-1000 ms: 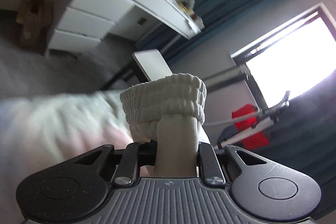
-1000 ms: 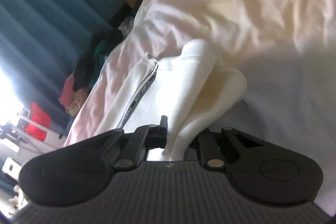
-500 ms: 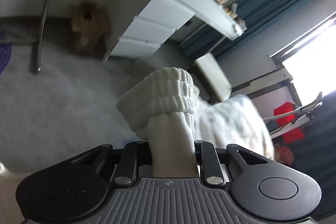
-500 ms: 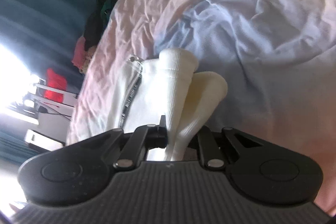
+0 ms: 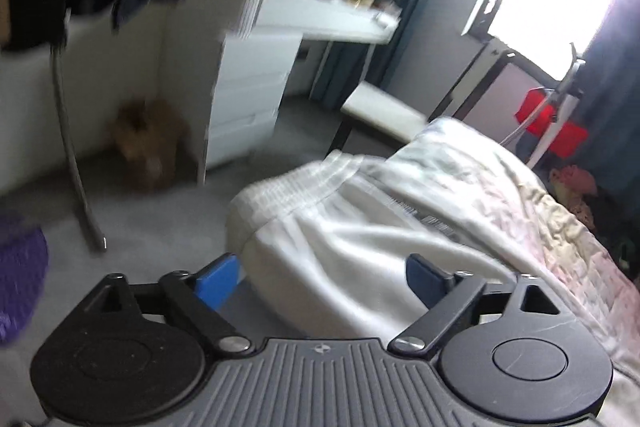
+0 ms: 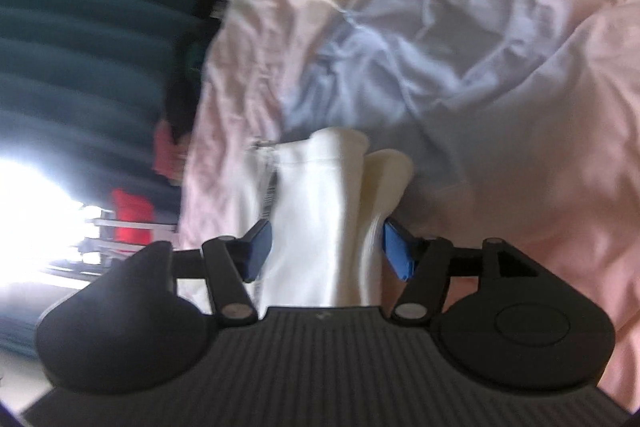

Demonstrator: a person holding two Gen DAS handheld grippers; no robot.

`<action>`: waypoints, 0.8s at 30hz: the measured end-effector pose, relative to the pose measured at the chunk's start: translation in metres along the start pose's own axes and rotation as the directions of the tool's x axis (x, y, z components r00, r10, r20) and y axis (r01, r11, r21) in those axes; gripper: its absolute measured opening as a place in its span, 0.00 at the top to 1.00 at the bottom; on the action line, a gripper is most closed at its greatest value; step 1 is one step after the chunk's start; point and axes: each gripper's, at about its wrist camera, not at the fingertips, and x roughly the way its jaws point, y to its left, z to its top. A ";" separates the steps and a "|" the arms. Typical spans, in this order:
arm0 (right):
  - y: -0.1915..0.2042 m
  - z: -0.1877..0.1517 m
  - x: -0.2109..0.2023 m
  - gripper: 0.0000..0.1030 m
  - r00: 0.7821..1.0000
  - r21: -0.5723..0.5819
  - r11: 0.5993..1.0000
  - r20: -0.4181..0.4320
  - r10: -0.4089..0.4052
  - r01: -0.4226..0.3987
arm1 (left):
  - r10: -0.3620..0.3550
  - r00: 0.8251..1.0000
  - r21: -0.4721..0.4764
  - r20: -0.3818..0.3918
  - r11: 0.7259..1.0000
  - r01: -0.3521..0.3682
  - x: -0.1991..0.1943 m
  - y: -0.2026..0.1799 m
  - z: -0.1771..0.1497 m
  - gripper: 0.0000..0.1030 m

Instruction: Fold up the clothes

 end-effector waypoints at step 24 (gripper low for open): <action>-0.019 0.007 0.048 0.43 0.998 0.079 0.997 -0.055 -0.011 0.015 | -0.363 0.922 0.302 -0.138 0.871 0.388 0.043 -0.321 -0.156 0.03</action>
